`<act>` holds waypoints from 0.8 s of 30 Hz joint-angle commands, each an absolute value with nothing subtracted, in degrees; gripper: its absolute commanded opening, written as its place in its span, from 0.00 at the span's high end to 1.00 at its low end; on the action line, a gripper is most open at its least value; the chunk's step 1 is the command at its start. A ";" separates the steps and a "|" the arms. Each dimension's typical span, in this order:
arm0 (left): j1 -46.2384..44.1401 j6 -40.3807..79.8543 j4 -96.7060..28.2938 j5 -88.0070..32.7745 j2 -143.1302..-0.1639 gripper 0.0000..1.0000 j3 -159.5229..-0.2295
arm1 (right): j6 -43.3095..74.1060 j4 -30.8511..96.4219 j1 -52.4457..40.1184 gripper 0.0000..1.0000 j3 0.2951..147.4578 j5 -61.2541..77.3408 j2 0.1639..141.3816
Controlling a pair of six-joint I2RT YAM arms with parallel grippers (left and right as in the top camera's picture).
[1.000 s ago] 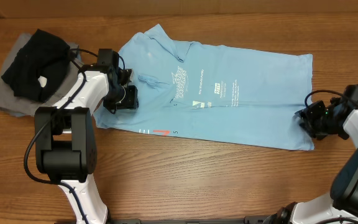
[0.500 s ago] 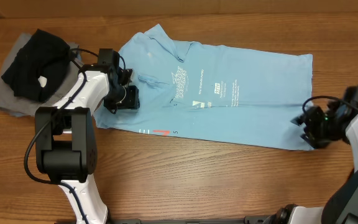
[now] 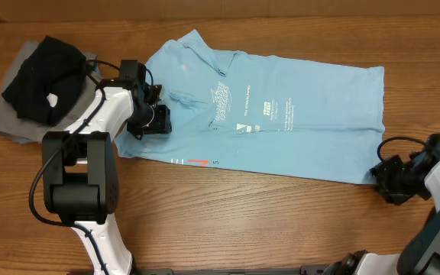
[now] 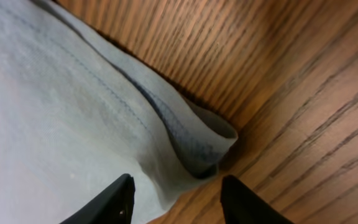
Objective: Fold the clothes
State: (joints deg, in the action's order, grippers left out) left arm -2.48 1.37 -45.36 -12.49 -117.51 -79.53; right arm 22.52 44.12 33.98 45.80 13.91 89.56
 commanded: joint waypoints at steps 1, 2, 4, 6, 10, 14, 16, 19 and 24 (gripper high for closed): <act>-0.97 2.35 -45.80 -8.36 -119.68 0.46 -77.47 | 22.33 42.39 33.61 0.61 44.16 15.05 89.65; -0.97 2.35 -45.71 -8.36 -119.68 0.46 -77.47 | 22.35 42.17 33.61 0.67 43.92 14.72 89.65; -0.95 2.35 -45.47 -8.36 -119.68 0.46 -77.47 | 22.98 41.71 33.63 0.75 43.33 13.52 89.65; -0.54 2.35 -45.34 -8.36 -119.68 0.47 -77.47 | 22.94 41.78 33.67 0.84 43.07 13.45 89.65; 0.80 2.37 -45.39 -8.36 -119.68 0.48 -77.47 | 22.98 42.13 34.06 0.95 43.07 11.94 89.65; 2.63 2.37 -45.65 -8.40 -119.68 0.50 -77.47 | 29.78 47.09 35.44 0.96 43.35 1.91 89.65; 3.22 2.37 -45.71 -8.58 -119.68 0.51 -77.47 | 32.29 49.50 36.29 0.96 43.59 -1.34 89.65; 3.46 2.35 -45.84 -8.60 -119.68 0.53 -77.47 | 33.06 51.20 36.95 0.96 43.62 -2.94 89.62; 3.46 2.31 -48.34 -11.25 -119.55 0.51 -78.00 | 33.04 53.69 37.12 0.82 45.45 -2.94 89.47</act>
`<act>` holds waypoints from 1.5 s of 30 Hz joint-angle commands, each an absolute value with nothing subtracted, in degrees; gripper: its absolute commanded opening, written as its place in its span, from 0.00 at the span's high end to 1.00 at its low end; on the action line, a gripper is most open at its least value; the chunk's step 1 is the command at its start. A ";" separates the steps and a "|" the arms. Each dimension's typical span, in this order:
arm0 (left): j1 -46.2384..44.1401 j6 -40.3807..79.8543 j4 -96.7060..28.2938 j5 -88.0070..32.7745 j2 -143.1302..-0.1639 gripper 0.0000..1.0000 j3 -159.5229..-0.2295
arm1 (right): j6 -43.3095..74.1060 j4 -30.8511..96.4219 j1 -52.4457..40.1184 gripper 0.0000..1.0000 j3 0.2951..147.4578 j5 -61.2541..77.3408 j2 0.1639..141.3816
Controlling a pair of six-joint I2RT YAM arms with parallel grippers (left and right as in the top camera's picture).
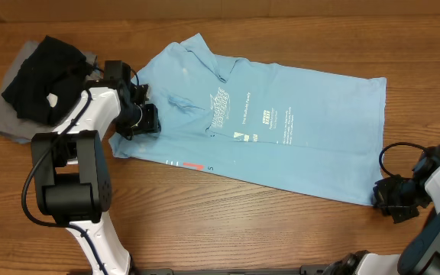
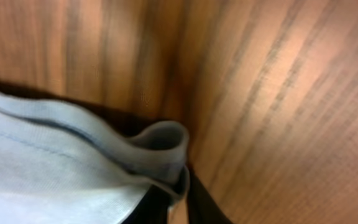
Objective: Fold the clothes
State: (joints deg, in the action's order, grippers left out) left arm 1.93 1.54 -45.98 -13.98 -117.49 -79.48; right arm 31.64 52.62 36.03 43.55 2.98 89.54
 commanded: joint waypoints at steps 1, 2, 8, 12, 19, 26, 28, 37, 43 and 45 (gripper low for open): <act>3.55 2.24 -49.69 -11.51 -119.33 0.46 -78.61 | 33.06 54.43 37.28 0.78 46.37 -2.94 89.34; 3.64 2.07 -51.27 -11.64 -119.13 0.43 -79.48 | 33.06 55.42 37.50 0.75 47.77 -2.92 89.08; 3.73 0.75 -63.29 -11.64 -117.43 0.37 -88.49 | 32.75 62.15 38.00 0.67 57.98 -1.30 86.76; 3.75 -0.51 -70.72 -11.07 -115.98 0.33 -95.35 | 26.37 64.64 38.00 0.66 62.02 8.01 85.32; 3.77 0.97 -78.91 -1.10 -115.02 0.38 -99.33 | 13.56 67.92 37.74 0.65 61.39 24.60 84.90; 4.78 4.01 -67.90 3.46 -115.04 0.28 -90.15 | 12.03 64.55 35.92 0.62 54.17 24.05 84.93; 4.97 3.03 -62.37 1.30 -115.04 0.29 -86.56 | 13.63 59.51 35.90 0.64 50.19 24.08 84.93; 5.04 -3.64 -45.06 -6.92 -115.07 0.64 -76.71 | 18.24 40.25 35.90 0.78 35.05 23.77 84.93; 5.04 -4.54 -33.45 -8.86 -115.07 0.96 -74.76 | 24.05 37.80 35.99 0.80 31.59 13.65 84.93; 5.04 -4.51 -31.68 -8.86 -115.04 0.96 -74.89 | 24.05 38.04 36.01 0.80 31.59 13.02 84.93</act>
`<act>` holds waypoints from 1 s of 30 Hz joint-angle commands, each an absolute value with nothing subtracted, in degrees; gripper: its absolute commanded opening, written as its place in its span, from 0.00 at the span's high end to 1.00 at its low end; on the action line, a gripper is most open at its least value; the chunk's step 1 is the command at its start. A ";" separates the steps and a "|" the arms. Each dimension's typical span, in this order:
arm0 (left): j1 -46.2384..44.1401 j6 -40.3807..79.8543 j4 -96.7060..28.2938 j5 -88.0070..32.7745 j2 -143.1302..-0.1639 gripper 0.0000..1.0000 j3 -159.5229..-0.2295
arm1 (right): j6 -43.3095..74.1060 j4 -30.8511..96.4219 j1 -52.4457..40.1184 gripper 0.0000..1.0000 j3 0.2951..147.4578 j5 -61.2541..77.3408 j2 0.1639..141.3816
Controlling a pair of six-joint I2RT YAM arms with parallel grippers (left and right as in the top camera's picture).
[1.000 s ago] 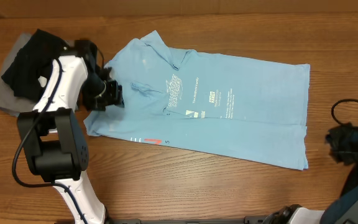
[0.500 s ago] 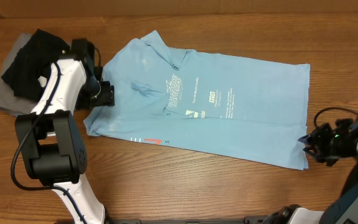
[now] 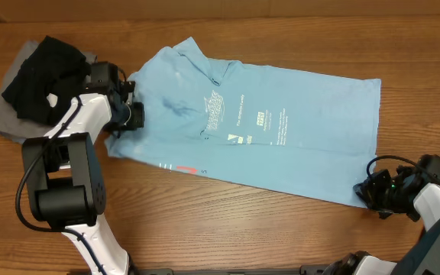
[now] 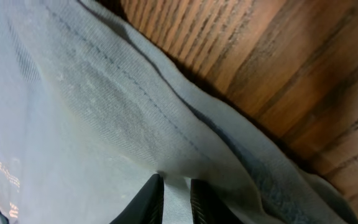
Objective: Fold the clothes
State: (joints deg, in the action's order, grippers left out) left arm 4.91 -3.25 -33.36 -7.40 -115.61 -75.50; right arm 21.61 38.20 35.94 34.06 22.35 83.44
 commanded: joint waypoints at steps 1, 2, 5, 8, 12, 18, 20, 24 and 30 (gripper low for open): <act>5.04 -4.36 -31.22 -8.91 -115.04 0.96 -75.09 | 24.05 38.17 36.01 0.80 31.59 13.04 84.93; 5.04 -4.29 -30.92 -8.86 -115.04 0.95 -75.16 | 24.05 38.24 36.01 0.81 31.59 13.04 84.93; 5.04 -4.34 -31.22 -8.25 -115.04 0.57 -75.16 | 24.05 38.63 36.01 0.80 31.59 13.02 84.93; 5.08 -4.27 -34.26 -5.67 -115.04 0.47 -75.20 | 24.05 38.72 36.01 0.79 31.59 13.10 84.93; 6.28 -4.01 -44.51 -3.57 -114.67 0.53 -77.80 | 24.03 39.29 36.05 0.79 31.62 13.13 84.93; 12.47 -0.84 -57.34 -7.49 -113.08 0.49 -86.94 | 24.05 39.70 36.05 0.76 31.64 13.13 84.93; 14.28 -0.86 -60.64 -7.07 -113.01 0.46 -88.71 | 24.03 39.79 36.05 0.76 31.64 13.10 84.93; 17.74 0.12 -64.95 -9.54 -113.12 0.44 -87.70 | 24.05 39.55 36.05 0.75 31.64 12.86 84.93; 18.70 -0.01 -61.71 -12.08 -113.12 0.51 -78.22 | 24.08 38.89 36.05 0.75 32.64 12.91 84.93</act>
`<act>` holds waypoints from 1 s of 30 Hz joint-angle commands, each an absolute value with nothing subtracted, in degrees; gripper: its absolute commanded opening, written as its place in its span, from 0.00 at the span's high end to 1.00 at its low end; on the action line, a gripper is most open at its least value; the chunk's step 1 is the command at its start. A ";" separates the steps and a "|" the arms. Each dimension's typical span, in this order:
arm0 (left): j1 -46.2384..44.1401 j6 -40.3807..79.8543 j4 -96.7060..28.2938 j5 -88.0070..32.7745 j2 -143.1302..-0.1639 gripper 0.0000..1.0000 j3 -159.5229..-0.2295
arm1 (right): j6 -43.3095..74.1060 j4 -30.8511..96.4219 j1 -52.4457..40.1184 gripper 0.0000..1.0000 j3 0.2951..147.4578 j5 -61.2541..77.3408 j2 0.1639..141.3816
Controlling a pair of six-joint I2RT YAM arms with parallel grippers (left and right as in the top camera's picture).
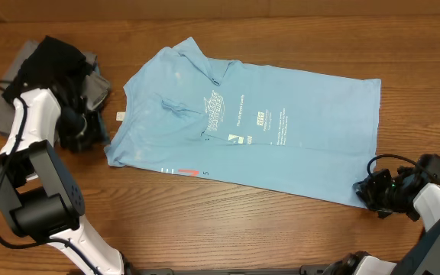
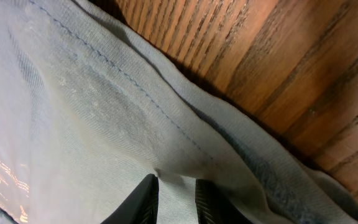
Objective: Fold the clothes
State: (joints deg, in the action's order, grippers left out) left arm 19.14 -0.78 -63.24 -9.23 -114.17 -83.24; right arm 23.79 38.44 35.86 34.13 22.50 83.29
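Observation:
A light blue T-shirt lies flat across the wooden table, collar to the upper left and hem to the right. My right gripper sits at the hem's near right corner. In the right wrist view, the right gripper has blue cloth pinched between its narrow-set fingers, with the stitched hem just beyond. My left gripper is off the shirt, left of its sleeve. The overhead view does not show how its jaws stand.
A black garment lies on a grey one at the table's far left, right beside the left arm. A black cable loops above the right gripper. Bare wood runs along the front edge.
My left gripper was on the shirt's left sleeve and now sits off the cloth, further left beside the pile. The right gripper stays at the hem corner, its fingers slightly wider apart.
First the left gripper was on the shirt near the shoulder and the right stood open at the hem corner. Then the right was shut on that corner. Later the shirt lay shifted left and flatter. Now the left gripper is off the sleeve.

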 commanded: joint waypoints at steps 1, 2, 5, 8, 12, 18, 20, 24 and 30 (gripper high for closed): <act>18.70 0.03 -60.34 -12.08 -113.12 0.51 -76.75 | 24.08 38.89 36.05 0.75 32.77 12.91 84.93; 18.72 0.14 -58.24 -12.12 -113.12 0.51 -75.16 | 24.08 38.85 36.05 0.75 32.82 12.91 84.93; 18.74 0.49 -53.98 -11.29 -113.12 0.56 -72.05 | 24.08 38.89 36.05 0.75 32.82 12.88 84.93; 18.74 1.96 -50.70 -8.60 -113.12 0.79 -69.43 | 24.08 39.07 36.05 0.75 32.82 12.88 84.93; 19.07 6.35 -48.49 0.67 -113.12 0.96 -68.49 | 24.08 39.00 36.05 0.75 32.82 12.32 84.93; 20.69 6.42 -47.42 1.48 -113.12 0.96 -71.26 | 24.05 39.07 36.05 0.75 32.82 9.85 84.93; 20.88 6.44 -47.55 1.50 -113.10 0.96 -72.49 | 24.05 39.13 36.05 0.75 32.82 9.85 84.93; 20.99 6.52 -49.50 2.74 -113.10 0.96 -75.07 | 24.08 39.51 36.07 0.75 32.82 9.61 84.93; 21.10 6.70 -53.17 3.60 -113.10 0.92 -78.17 | 24.05 39.99 36.05 0.75 32.82 9.13 84.93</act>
